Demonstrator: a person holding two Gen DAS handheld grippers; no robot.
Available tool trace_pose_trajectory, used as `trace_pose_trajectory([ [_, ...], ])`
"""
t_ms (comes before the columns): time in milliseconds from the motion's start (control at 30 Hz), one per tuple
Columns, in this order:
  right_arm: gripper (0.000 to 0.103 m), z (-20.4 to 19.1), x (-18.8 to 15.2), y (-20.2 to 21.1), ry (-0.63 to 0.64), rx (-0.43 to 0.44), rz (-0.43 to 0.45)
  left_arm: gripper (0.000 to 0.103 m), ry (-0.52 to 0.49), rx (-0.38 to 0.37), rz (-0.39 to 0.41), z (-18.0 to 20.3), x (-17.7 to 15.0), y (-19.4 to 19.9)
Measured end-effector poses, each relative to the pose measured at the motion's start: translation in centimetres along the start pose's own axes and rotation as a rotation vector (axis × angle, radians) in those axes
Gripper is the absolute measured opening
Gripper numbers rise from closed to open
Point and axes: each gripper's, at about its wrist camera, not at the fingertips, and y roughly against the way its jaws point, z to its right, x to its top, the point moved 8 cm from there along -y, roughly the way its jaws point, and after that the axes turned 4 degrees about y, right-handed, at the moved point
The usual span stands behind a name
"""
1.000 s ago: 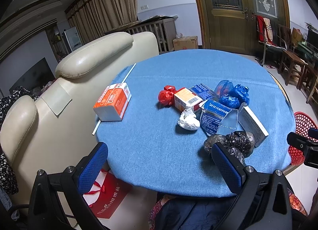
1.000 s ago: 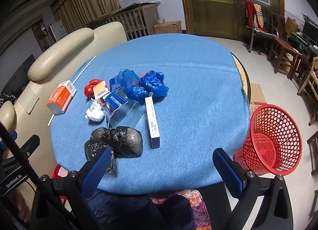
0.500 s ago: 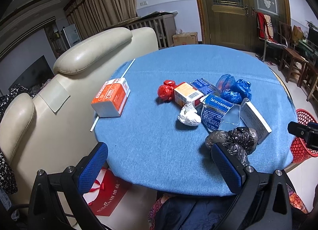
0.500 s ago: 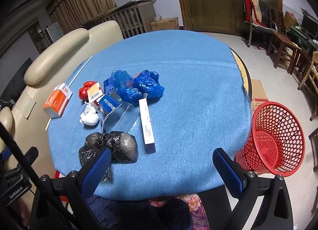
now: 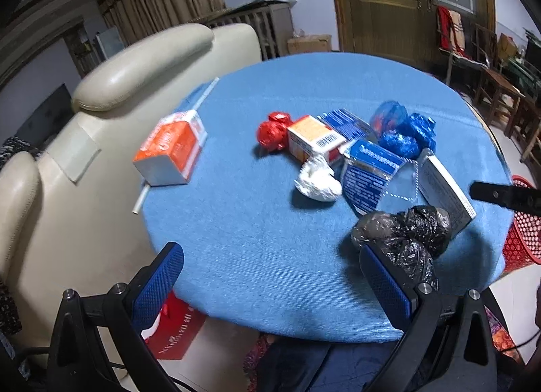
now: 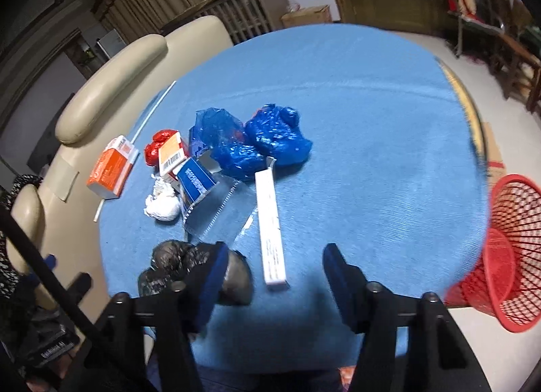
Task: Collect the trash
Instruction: 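Grasp the black plastic bags with the left tool while the right tool grasps the white box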
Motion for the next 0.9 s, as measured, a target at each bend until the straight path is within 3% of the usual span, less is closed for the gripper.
trace_pose_trajectory([
  [200,0.059,-0.1,0.9,-2.5,0.015,0.009,-0.037,0.103,-0.036,-0.148,-0.085,2.5,-0.9,-1.7],
  [300,0.042,0.1,0.9,-4.7,-0.001,0.041,-0.100,0.103,-0.052,-0.233,-0.135,4.1,-1.4,-2.4],
  [400,0.033,0.4,0.7,-6.3,-0.009,0.055,-0.137,0.103,-0.076,-0.287,-0.172,5.8,-1.9,-3.1],
  [433,0.022,0.6,0.6,-6.7,-0.013,0.055,-0.143,0.103,-0.087,-0.290,-0.186,6.3,-2.1,-3.4],
  [600,0.017,2.1,0.2,-5.4,-0.041,0.074,-0.101,0.102,-0.104,-0.358,-0.236,8.7,-2.3,-4.6],
  [700,0.017,3.8,0.0,-3.8,-0.078,0.080,-0.071,0.076,-0.103,-0.409,-0.276,10.3,-2.5,-5.5],
  [767,0.017,4.8,-0.3,-2.9,-0.105,0.089,-0.061,0.047,-0.113,-0.434,-0.304,11.3,-3.0,-5.9],
  [800,0.017,5.3,-0.5,-2.5,-0.118,0.093,-0.057,0.039,-0.119,-0.444,-0.312,11.8,-3.2,-6.3],
  [833,0.017,5.8,-0.8,-2.1,-0.132,0.099,-0.054,0.020,-0.119,-0.450,-0.321,12.1,-3.4,-6.4],
  [867,0.017,6.2,-1.0,-1.7,-0.147,0.106,-0.051,0.011,-0.112,-0.462,-0.337,12.4,-3.7,-6.5],
  [900,0.017,6.5,-1.3,-1.5,-0.156,0.111,-0.050,0.010,-0.108,-0.468,-0.339,12.6,-3.9,-6.6],
])
